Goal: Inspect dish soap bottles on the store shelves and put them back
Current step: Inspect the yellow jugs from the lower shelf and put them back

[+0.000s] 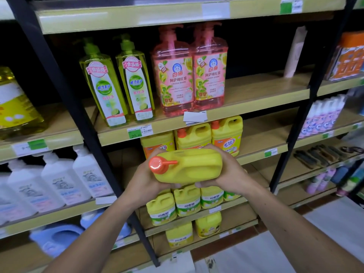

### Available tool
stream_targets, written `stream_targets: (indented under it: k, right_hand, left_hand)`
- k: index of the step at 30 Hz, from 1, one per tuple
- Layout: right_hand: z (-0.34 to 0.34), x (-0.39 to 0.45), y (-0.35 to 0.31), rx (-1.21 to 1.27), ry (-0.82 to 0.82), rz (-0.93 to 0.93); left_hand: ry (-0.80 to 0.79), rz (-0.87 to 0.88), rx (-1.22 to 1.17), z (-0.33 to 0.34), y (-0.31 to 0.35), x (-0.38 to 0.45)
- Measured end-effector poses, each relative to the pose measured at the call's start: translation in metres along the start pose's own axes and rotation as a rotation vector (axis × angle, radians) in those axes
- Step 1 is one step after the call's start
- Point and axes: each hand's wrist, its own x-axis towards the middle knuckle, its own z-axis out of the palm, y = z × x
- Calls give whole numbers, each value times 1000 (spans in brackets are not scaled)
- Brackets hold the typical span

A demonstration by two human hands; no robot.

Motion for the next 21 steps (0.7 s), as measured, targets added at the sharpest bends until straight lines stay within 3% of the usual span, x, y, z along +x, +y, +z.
stream_targets:
  k: [5, 10, 17, 21]
  right_hand:
    - [9, 8, 11, 75, 8, 79]
    - [22, 13, 13, 270, 18, 214]
    - [63, 13, -2, 519, 57, 317]
    - [69, 13, -14, 705, 54, 371]
  left_hand:
    - [-61, -109, -64, -7, -8, 0]
    - [-31, -265, -329, 0, -18, -16]
    - [169, -382, -455, 22, -6, -24]
    - [186, -407, -614, 7, -9, -25]
